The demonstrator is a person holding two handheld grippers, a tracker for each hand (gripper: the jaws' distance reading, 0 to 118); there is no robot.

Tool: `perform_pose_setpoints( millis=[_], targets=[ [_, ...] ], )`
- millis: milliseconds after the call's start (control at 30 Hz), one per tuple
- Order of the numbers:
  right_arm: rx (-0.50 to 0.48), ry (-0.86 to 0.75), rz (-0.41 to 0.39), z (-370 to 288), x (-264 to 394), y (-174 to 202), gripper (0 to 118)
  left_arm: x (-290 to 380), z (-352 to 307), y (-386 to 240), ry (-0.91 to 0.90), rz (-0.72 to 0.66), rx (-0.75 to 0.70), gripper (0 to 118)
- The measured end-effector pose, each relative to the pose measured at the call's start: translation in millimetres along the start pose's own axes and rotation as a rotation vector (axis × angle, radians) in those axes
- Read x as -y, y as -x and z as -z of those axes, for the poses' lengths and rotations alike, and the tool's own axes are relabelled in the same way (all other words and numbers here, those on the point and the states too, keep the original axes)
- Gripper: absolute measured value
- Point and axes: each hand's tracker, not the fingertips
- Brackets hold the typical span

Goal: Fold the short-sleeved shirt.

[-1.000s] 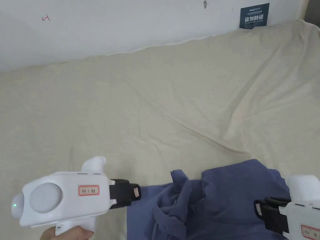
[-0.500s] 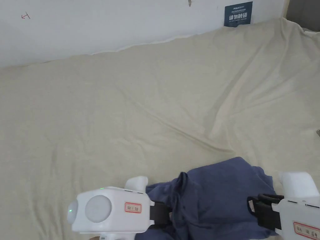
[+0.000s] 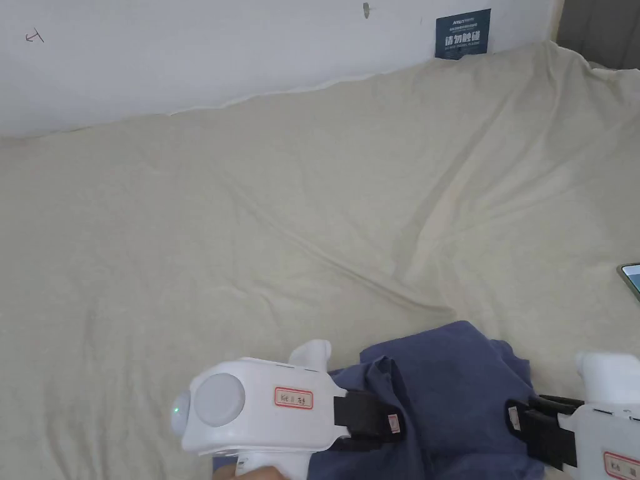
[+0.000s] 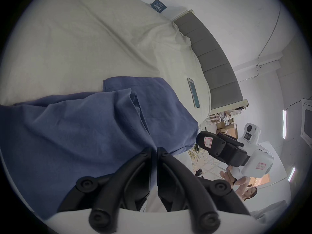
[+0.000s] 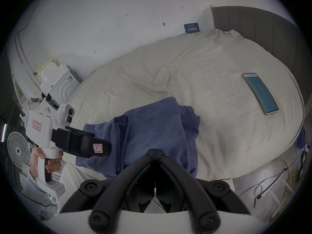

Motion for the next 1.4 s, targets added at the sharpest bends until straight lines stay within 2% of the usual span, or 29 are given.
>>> perform_pose_setpoints(
  millis=[100,200,333,433,467,533,567,600,667,800,967,1167,1233,1267,1333,1367,1400],
  targets=[
    [0.001,0.0,-0.004,-1,-2,4,0,7,-32,18,-0.06,-0.042,0.023,8],
    [0.006,0.0,-0.023,0,-4,13,0,18,-75,41,-0.143,-0.066,-0.021,8],
    [-0.002,0.001,-0.052,3,-8,28,0,35,-126,87,-0.23,-0.178,-0.049,8],
    [-0.008,0.001,-0.071,7,-11,41,0,46,-145,116,-0.217,-0.234,-0.03,8],
    [-0.012,0.001,-0.076,9,-12,46,0,49,-149,123,-0.184,-0.234,-0.015,16],
    [-0.018,-0.001,-0.082,13,-13,54,0,54,-151,134,-0.19,-0.23,-0.002,78],
    [-0.021,-0.002,-0.083,15,-13,58,0,55,-147,139,-0.193,-0.229,0.004,101],
    [-0.025,-0.002,-0.084,17,-13,62,0,55,-144,144,-0.214,-0.26,0.011,115],
    [-0.027,0.009,-0.088,21,-14,69,0,52,-139,152,-0.243,-0.301,0.0,115],
    [-0.037,0.028,-0.121,23,-13,79,0,41,-121,163,-0.219,-0.365,0.125,115],
    [-0.043,0.028,-0.115,27,-14,78,0,31,-106,159,-0.179,-0.301,0.143,115],
    [-0.035,0.045,-0.12,32,-13,79,0,24,-90,151,-0.159,-0.299,0.18,114],
    [-0.037,0.049,-0.111,34,-13,80,0,24,-87,144,-0.137,-0.244,0.199,113],
    [-0.034,0.049,-0.108,34,-13,81,0,24,-85,141,-0.115,-0.234,0.18,107],
    [-0.037,0.041,-0.109,33,-13,82,0,23,-80,138,-0.1,-0.191,0.037,59],
    [-0.046,0.04,-0.112,32,-13,83,0,23,-77,141,-0.095,-0.196,-0.035,25],
    [-0.046,0.04,-0.111,31,-14,83,0,23,-74,148,-0.086,-0.216,-0.048,18]
  ],
)
